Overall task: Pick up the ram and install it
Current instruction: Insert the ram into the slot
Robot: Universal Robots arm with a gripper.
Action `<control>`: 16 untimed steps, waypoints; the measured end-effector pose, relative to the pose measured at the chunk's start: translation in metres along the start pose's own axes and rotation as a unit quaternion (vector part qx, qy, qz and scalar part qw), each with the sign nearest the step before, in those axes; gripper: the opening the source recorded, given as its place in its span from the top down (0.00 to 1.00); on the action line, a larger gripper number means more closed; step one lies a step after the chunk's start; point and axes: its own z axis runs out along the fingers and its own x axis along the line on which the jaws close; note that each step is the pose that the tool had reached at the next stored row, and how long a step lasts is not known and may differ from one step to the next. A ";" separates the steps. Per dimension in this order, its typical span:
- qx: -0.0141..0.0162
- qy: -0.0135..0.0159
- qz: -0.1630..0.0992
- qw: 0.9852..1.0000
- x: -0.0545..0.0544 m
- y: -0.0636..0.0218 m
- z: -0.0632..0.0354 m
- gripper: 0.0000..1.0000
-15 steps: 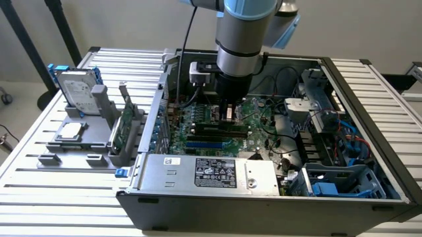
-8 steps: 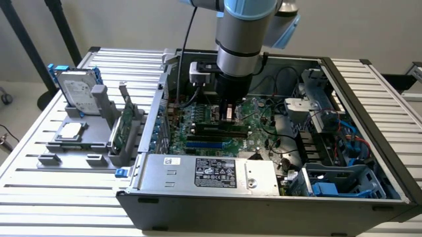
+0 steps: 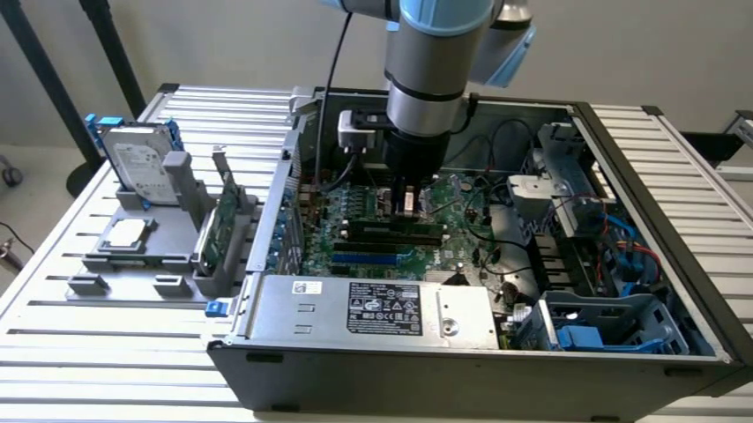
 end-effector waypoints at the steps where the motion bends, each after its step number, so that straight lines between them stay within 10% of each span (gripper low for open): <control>1: 0.000 0.000 0.000 1.000 0.000 0.0000 0.0001 0.87; 16: 0.001 0.001 0.000 1.000 -0.002 -0.0004 0.0046 0.87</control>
